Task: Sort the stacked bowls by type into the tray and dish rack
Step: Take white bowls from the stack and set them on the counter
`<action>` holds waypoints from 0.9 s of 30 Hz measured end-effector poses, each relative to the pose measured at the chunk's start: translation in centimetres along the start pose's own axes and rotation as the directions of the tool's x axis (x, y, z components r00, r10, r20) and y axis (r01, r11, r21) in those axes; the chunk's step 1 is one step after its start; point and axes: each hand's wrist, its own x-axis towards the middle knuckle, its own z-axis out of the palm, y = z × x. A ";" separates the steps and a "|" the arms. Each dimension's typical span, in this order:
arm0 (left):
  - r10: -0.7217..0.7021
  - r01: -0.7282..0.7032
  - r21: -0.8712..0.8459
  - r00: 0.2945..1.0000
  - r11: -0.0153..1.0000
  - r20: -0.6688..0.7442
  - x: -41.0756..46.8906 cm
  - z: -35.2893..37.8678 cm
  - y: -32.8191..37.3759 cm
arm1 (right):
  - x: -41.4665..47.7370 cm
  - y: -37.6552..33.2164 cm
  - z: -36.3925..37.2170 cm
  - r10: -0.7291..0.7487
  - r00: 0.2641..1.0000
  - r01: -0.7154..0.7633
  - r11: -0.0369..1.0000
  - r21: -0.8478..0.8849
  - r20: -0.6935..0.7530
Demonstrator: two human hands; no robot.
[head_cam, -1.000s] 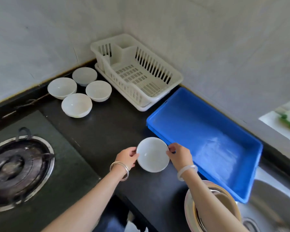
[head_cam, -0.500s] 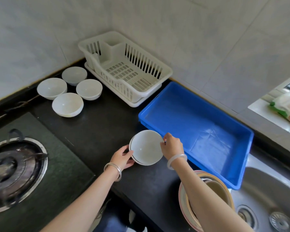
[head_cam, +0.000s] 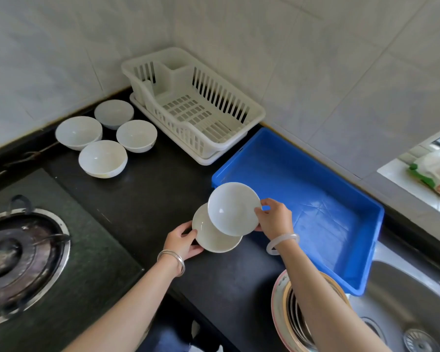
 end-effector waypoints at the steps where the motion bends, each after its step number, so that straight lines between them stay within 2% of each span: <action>1: 0.013 -0.013 -0.014 1.000 1.000 -0.016 0.1 -0.4 0.4 | 0.2 -0.5 0.1 0.001 1.000 -0.001 1.000 0.018 -0.002; 10: 0.063 -0.106 -0.158 0.964 0.982 -0.257 0.6 -6.8 5.4 | 2.7 -6.6 4.8 -0.034 0.996 0.020 0.988 0.155 0.085; 16: 0.066 -0.183 -0.266 0.916 0.946 -0.395 1.6 -11.1 7.6 | 5.4 -10.0 9.8 0.009 0.985 -0.043 0.980 0.194 0.174; 27: 0.031 -0.210 -0.331 0.880 0.920 -0.474 4.2 -13.7 8.9 | 9.5 -11.5 16.9 0.107 0.974 -0.136 0.981 0.140 0.198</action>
